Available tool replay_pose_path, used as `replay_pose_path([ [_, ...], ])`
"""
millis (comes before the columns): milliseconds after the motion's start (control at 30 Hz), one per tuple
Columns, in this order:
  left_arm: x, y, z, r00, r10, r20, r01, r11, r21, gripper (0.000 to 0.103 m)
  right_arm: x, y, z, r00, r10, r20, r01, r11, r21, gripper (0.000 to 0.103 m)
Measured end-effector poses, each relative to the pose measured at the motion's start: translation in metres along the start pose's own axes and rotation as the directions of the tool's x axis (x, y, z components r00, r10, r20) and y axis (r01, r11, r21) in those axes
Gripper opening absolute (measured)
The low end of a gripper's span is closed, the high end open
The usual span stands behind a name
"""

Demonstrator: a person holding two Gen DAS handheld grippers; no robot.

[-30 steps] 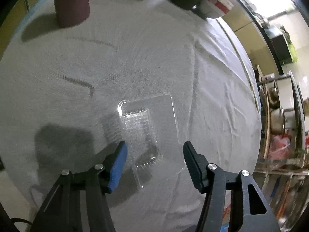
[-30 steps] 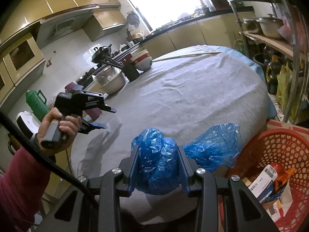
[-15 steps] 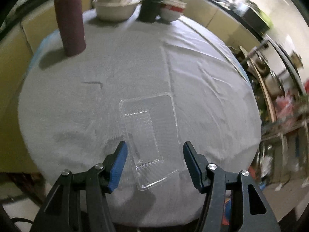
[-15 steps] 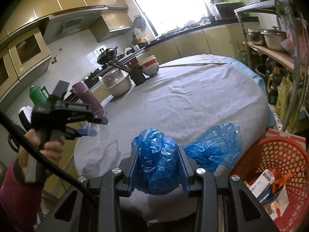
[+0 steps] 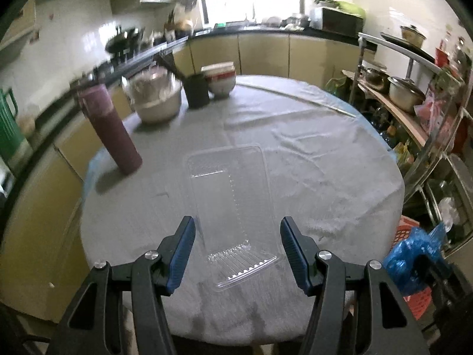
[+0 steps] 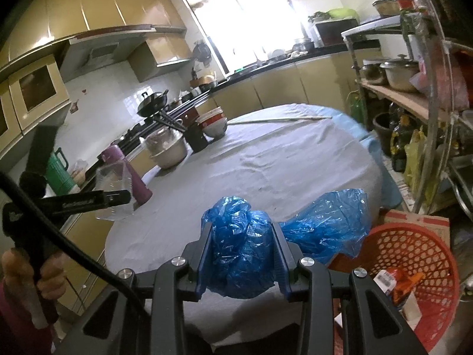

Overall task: Collect trash
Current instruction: 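Carry the clear tray with the left tool while the right tool carries the blue bag to the red basket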

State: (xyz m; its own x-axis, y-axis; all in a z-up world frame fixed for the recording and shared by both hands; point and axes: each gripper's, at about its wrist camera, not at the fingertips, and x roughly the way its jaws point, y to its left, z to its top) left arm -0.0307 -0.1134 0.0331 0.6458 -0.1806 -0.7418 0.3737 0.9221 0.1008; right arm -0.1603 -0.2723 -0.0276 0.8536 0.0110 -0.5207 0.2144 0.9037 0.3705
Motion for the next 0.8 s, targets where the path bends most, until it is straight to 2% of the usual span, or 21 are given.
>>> replay_pose_path([
  [267,-0.022,-0.020,0.000,0.997,0.027,0.072,-0.031,0.997,0.064,0.061,-0.016,-0.005,0.002,0.999,-0.020,0.029,0.021,1.000,-0.006,0.040],
  [800,-0.038,-0.062,-0.002,0.994,0.007,0.108,-0.023,0.988,0.154,0.061,-0.040,-0.026,0.002,0.997,-0.059,0.058,0.058,0.998,0.021,0.040],
])
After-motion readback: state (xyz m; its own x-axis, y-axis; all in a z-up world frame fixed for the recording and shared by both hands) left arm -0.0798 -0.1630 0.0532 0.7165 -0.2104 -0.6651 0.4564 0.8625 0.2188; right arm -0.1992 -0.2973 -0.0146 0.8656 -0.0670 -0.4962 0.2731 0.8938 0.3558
